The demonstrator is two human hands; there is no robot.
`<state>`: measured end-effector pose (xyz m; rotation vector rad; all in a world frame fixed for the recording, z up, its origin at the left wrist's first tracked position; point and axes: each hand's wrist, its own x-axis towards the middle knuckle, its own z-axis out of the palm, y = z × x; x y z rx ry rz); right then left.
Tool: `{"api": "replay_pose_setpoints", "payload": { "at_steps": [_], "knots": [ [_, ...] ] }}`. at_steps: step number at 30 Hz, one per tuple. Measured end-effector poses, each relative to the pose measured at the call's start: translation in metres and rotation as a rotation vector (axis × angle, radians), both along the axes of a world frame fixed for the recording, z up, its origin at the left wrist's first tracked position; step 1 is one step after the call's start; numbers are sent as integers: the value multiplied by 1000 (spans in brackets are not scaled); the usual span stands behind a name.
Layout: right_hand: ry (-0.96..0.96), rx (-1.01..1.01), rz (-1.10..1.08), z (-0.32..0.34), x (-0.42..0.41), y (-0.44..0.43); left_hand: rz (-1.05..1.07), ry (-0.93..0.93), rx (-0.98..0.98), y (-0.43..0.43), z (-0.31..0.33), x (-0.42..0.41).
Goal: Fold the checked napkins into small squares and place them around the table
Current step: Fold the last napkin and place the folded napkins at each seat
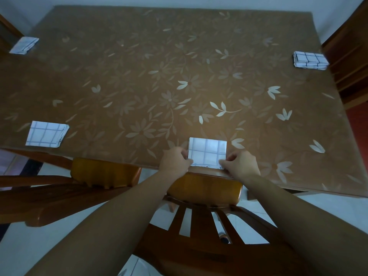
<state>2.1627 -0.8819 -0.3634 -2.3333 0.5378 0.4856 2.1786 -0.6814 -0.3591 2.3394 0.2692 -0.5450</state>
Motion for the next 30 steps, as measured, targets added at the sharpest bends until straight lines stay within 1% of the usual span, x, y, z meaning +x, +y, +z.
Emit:
{"api": "replay_pose_setpoints", "payload": {
  "at_steps": [5, 8, 11, 15, 19, 22, 27, 30],
  "knots": [
    [-5, -13, -5, 6, -5, -1, -21, -33, 18, 3, 2, -3],
    [-18, -11, -32, 20, -8, -4, -42, -84, 71, 11, 15, -2],
    [-77, -55, -43, 51, -8, -11, -106, -191, 137, 20, 39, 4],
    [-173, -196, 31, 96, -17, -31, -242, -351, 175, 14, 77, 12],
    [-245, -289, 4, 127, -42, -56, -408, -459, 176, -19, 107, 15],
    [-252, -305, -18, 144, -68, -85, -492, -467, 191, -56, 125, 5],
    [-280, -312, -47, 159, -113, -142, -559, -465, 180, -119, 149, -36],
    [-303, -300, -58, 168, -148, -182, -500, -431, 114, -164, 160, -63]
  ]
}}
